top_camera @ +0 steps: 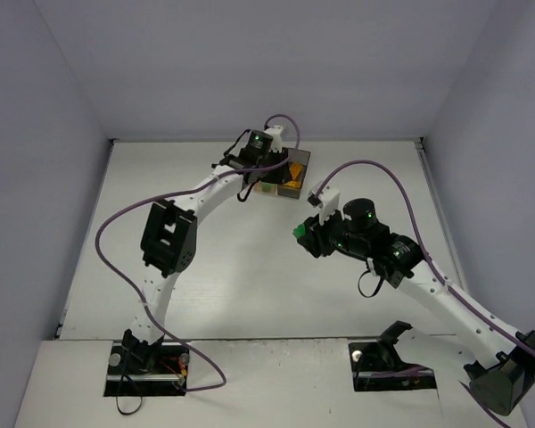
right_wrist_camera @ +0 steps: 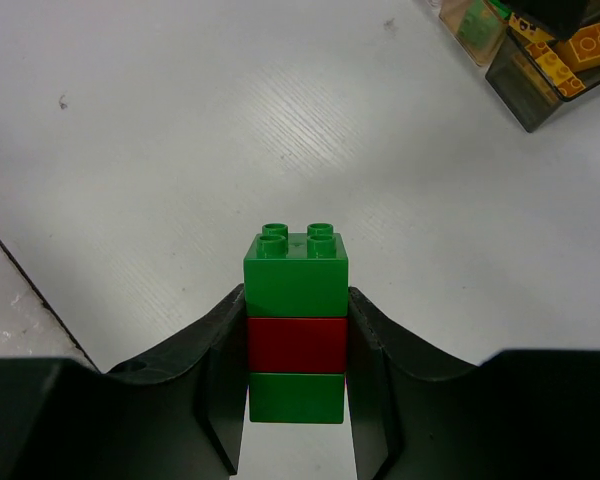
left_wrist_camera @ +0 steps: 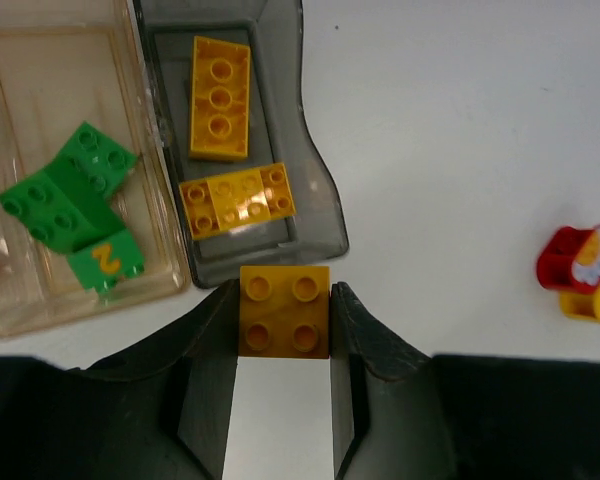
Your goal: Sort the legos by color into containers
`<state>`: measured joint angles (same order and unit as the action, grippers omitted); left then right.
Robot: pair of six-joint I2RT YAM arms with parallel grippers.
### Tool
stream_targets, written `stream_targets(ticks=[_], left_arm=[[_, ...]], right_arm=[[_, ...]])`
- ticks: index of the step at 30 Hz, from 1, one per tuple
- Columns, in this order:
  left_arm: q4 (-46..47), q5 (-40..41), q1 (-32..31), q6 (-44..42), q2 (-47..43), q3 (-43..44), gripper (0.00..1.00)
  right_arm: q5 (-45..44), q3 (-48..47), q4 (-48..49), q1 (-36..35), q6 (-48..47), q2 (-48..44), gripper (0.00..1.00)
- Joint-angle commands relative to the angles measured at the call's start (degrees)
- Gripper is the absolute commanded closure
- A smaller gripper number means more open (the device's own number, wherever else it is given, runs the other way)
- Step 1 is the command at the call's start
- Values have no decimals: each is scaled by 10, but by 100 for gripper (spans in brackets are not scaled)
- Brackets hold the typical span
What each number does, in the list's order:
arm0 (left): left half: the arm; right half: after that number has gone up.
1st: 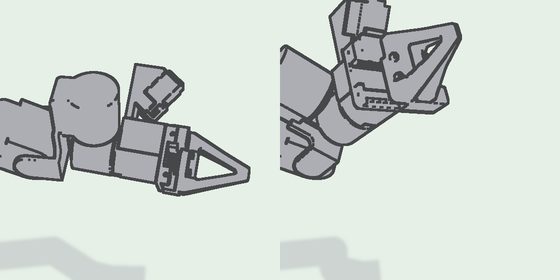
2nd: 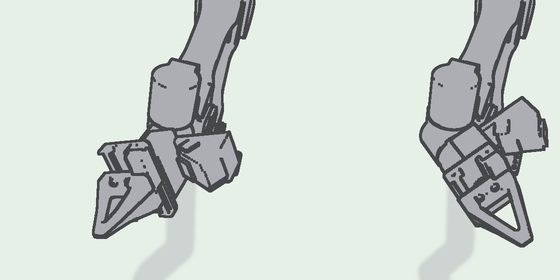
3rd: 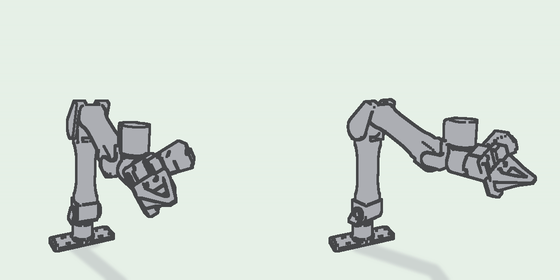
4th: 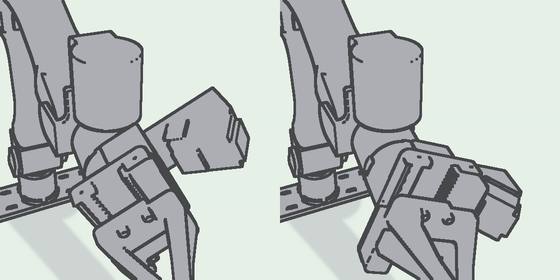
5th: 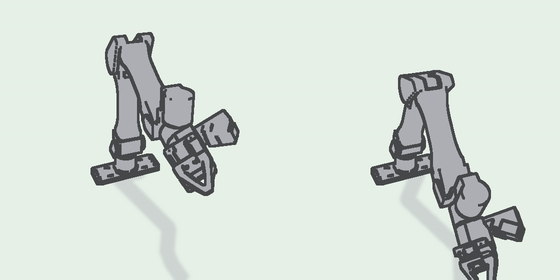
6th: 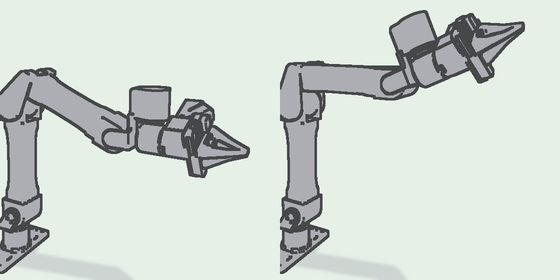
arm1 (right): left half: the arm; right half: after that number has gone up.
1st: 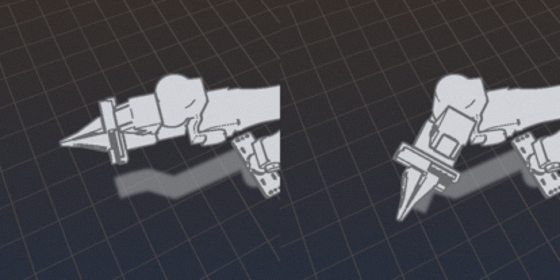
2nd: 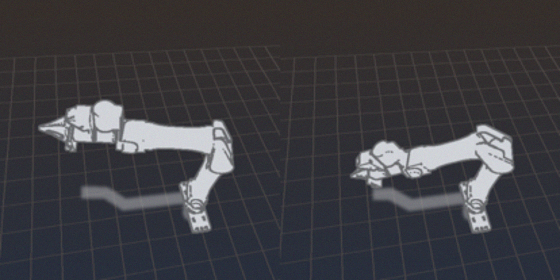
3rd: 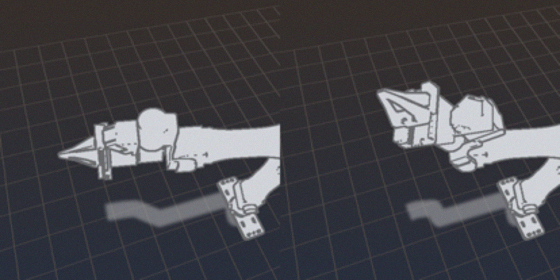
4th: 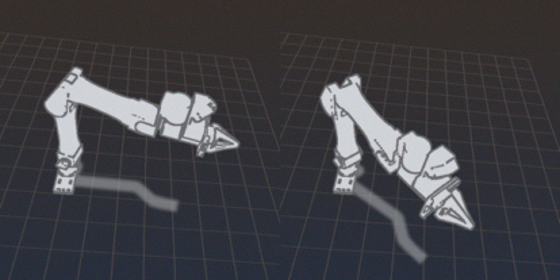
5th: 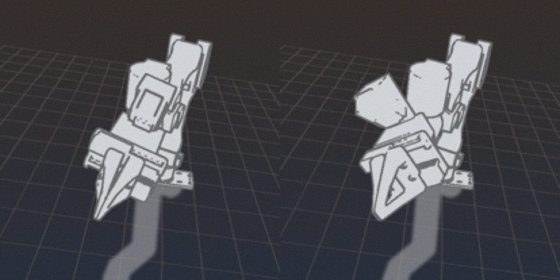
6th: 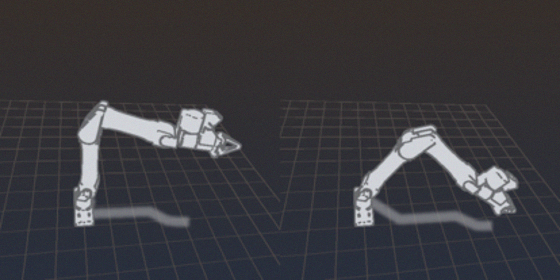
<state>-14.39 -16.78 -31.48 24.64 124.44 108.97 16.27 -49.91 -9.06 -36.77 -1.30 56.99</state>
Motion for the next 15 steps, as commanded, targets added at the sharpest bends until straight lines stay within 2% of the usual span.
stream_targets(ticks=[1, 8, 9, 11, 12, 15], left_arm=[[20, 60, -10, -58, 20, 103, 89], [1, 91, -16, -66, 139, 220, 85], [1, 95, -16, -67, 143, 229, 73], [0, 99, -14, -67, 154, 235, 62], [0, 98, -14, -66, 155, 237, 51], [0, 97, -14, -64, 147, 234, 34]], right_arm=[[-7, -12, 4, 3, 13, -21, 100], [3, -14, -10, 4, 26, -27, 100], [2, -15, -12, 3, 25, -26, 100], [2, -16, -14, 5, 22, -24, 100], [3, -17, -15, 5, 18, -22, 100], [2, -17, -15, 5, 18, -19, 100]])
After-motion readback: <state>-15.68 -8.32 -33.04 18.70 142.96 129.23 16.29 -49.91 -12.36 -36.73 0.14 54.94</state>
